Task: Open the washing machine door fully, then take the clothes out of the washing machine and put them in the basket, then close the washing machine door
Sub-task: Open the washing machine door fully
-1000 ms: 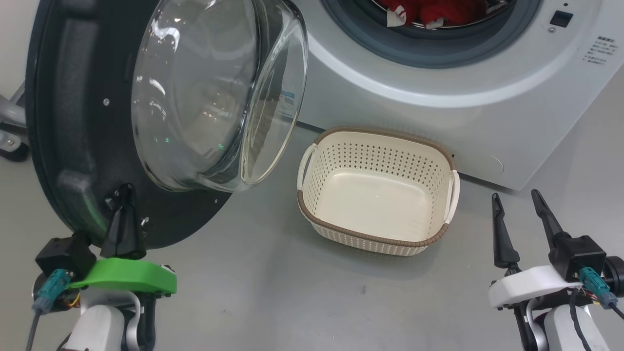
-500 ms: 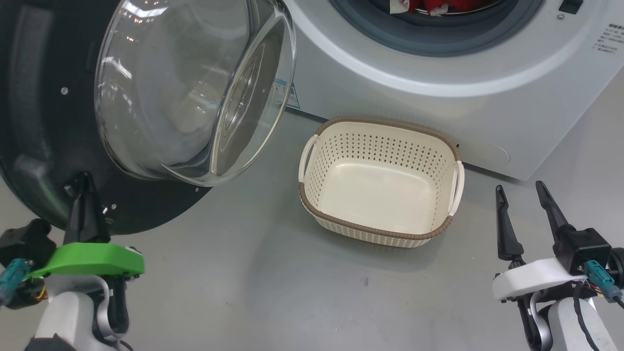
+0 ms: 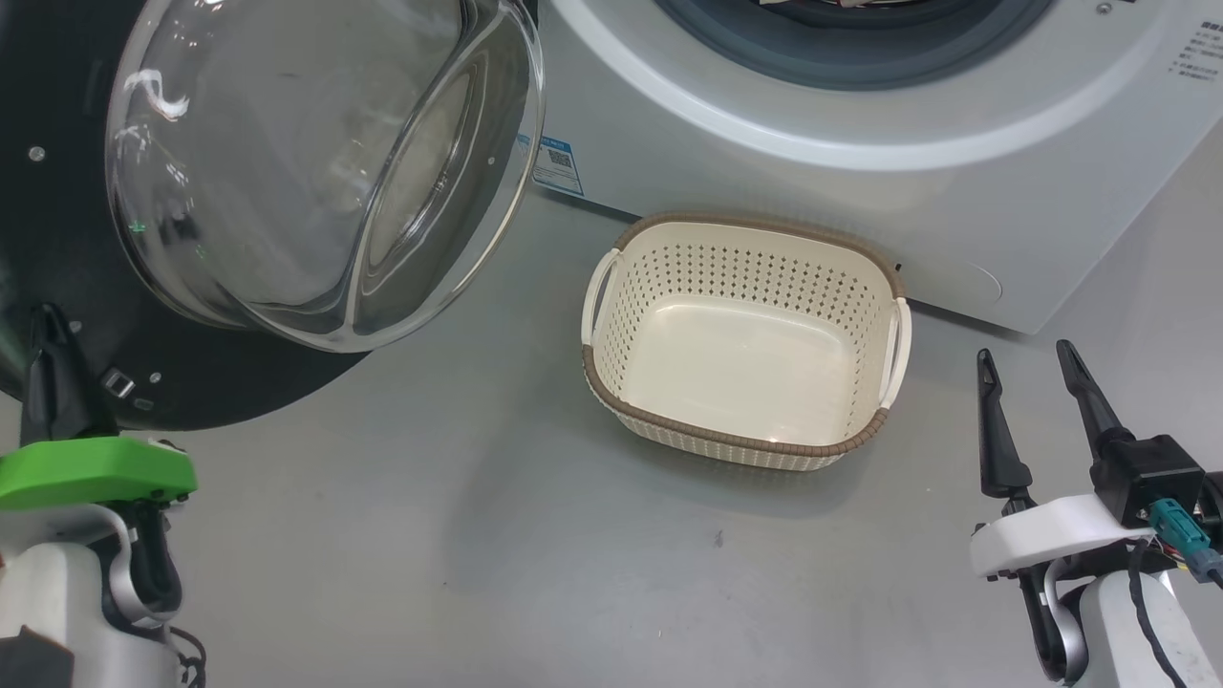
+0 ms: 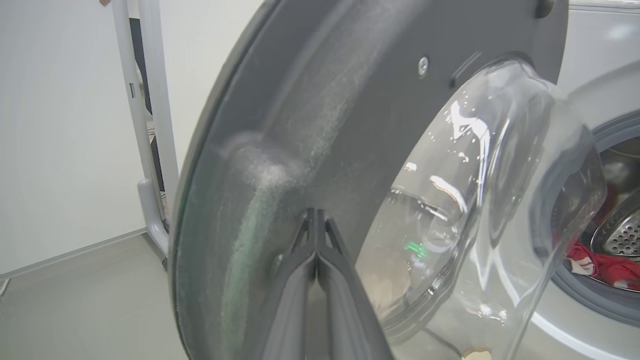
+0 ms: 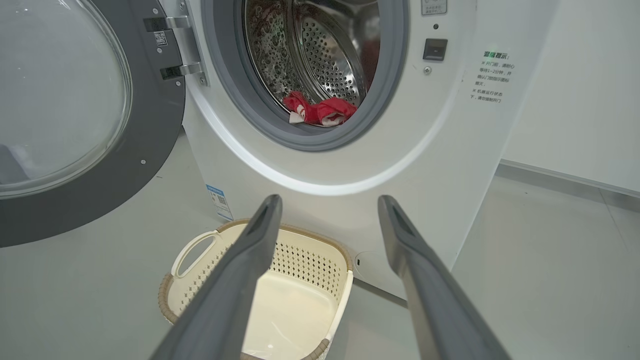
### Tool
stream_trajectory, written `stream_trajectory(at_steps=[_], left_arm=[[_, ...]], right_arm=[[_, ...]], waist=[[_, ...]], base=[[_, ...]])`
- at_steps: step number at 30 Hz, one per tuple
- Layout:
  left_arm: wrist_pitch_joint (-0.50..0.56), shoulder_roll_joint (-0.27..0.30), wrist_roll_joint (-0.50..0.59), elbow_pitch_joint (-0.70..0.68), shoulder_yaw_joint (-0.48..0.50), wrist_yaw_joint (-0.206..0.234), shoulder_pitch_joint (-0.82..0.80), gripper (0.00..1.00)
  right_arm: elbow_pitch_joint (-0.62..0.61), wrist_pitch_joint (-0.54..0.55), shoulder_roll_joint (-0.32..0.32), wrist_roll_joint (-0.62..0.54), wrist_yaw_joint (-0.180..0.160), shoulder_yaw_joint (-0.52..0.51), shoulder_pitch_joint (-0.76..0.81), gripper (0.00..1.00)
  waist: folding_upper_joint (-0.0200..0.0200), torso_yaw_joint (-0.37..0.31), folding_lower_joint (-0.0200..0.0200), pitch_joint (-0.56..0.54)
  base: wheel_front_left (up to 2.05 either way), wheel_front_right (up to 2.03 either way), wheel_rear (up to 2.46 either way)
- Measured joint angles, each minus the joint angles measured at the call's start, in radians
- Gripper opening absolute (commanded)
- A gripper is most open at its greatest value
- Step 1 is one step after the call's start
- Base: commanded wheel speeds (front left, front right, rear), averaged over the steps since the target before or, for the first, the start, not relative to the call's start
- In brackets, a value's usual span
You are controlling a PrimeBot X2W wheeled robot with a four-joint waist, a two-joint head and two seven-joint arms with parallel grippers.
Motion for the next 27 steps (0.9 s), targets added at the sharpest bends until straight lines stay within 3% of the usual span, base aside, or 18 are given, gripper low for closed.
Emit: stream_trajectory(at_steps=[15,27], left_arm=[[-0.002,-0.006,0.036,0.024,0.060,-0.014,-0.014,0.00],[-0.002,-0.048,0.116,-0.064,0.047,-0.045,0.069,0.00]], right_arm=[[0.005,0.000,0.000,-0.007,0.009,0.003,-0.020,1.00],[0.024,0.000,0.010,-0.006,0.018,0.018,-0.020,1.00]], waist=[[0.0000,-0.012,0.0000,0.004],[0.0000,-0.036,0.0000,-0.032]], base=[[0.00,0.00,0.00],[0.00,0.00,0.00]])
